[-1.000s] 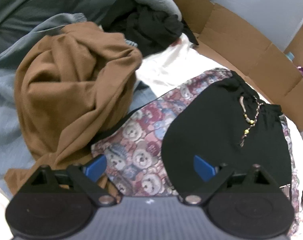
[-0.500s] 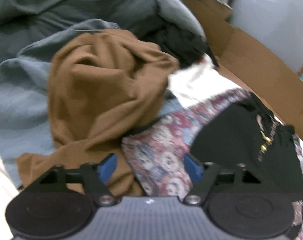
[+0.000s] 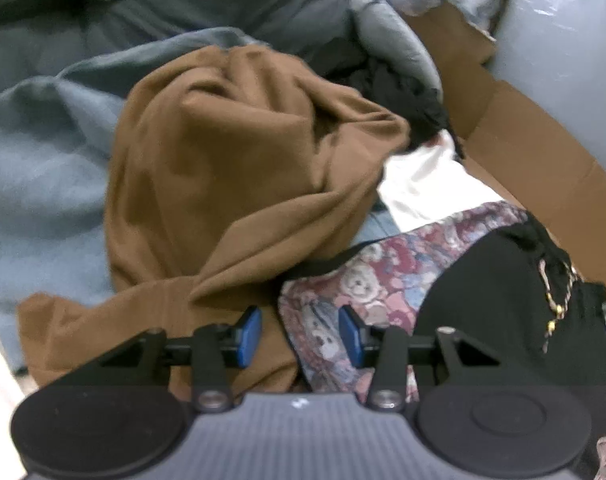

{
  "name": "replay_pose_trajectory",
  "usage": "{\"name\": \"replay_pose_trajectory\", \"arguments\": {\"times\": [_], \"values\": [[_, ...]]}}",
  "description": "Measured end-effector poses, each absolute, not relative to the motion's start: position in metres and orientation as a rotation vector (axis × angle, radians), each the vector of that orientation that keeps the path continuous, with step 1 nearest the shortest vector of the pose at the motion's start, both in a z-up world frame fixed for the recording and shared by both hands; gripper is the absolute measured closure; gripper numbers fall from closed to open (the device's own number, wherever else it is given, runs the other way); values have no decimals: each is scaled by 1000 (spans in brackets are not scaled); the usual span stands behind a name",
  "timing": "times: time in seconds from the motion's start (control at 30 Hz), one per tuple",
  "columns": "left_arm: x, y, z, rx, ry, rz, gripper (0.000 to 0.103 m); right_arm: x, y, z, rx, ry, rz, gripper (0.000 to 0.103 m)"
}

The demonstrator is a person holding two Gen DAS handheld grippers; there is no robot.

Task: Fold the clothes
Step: 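Move both open tools toward the shorts' leg hems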

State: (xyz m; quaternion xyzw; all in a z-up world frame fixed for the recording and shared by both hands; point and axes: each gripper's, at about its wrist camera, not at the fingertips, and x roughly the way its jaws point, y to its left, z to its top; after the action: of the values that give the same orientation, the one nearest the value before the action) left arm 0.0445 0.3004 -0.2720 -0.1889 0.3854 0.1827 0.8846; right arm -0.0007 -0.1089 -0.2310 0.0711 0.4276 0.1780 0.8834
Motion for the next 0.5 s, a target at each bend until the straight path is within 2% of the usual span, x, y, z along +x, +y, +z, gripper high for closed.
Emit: {"name": "replay_pose_trajectory", "arguments": {"times": [0.17,0.5], "values": [[50,306,-277,-375,799,374,58,-11,-120,-251,334,967,302,15],[64,309,-291,-375,775,394,54,-20,-138,-264,361,1018,228,16]]}}
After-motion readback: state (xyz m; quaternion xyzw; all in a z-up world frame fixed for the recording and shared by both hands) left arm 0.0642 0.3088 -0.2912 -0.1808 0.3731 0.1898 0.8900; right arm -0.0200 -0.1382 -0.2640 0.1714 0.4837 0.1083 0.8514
